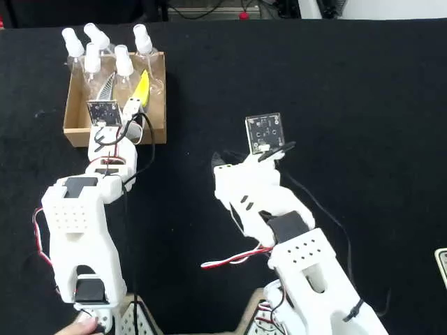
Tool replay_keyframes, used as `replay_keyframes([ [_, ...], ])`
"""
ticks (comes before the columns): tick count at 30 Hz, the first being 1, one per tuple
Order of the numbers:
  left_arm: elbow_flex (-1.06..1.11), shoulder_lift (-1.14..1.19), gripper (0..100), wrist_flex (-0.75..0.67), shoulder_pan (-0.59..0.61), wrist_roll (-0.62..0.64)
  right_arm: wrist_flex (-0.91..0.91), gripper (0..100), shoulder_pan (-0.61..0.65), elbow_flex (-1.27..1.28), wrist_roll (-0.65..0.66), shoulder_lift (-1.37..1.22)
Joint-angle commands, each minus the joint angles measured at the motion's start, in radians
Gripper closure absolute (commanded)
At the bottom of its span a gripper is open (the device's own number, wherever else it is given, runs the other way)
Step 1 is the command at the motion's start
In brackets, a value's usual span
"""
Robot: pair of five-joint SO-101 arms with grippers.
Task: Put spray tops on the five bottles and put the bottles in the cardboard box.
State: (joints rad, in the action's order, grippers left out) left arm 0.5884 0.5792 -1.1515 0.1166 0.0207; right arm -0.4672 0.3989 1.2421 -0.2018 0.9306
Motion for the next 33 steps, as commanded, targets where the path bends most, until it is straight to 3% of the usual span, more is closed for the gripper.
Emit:
replay_keyframes([
  [1, 0.018, -0.014, 80, -0.023, 0.008, 0.015, 0.028, 93.9, 0.009, -0.012, -0.003, -0.001],
  [21, 0.021, -0.023, 79, 0.055, 0.010, 0.011, 0.028, 93.9, 0.009, -0.012, -0.003, -0.001],
  [27, 0.025, -0.023, 64, 0.057, 0.010, 0.012, 0.028, 93.9, 0.009, -0.013, -0.003, -0.001],
  [33, 0.025, -0.025, 68, 0.054, 0.013, 0.014, 0.028, 93.9, 0.009, -0.013, -0.003, -0.001],
])
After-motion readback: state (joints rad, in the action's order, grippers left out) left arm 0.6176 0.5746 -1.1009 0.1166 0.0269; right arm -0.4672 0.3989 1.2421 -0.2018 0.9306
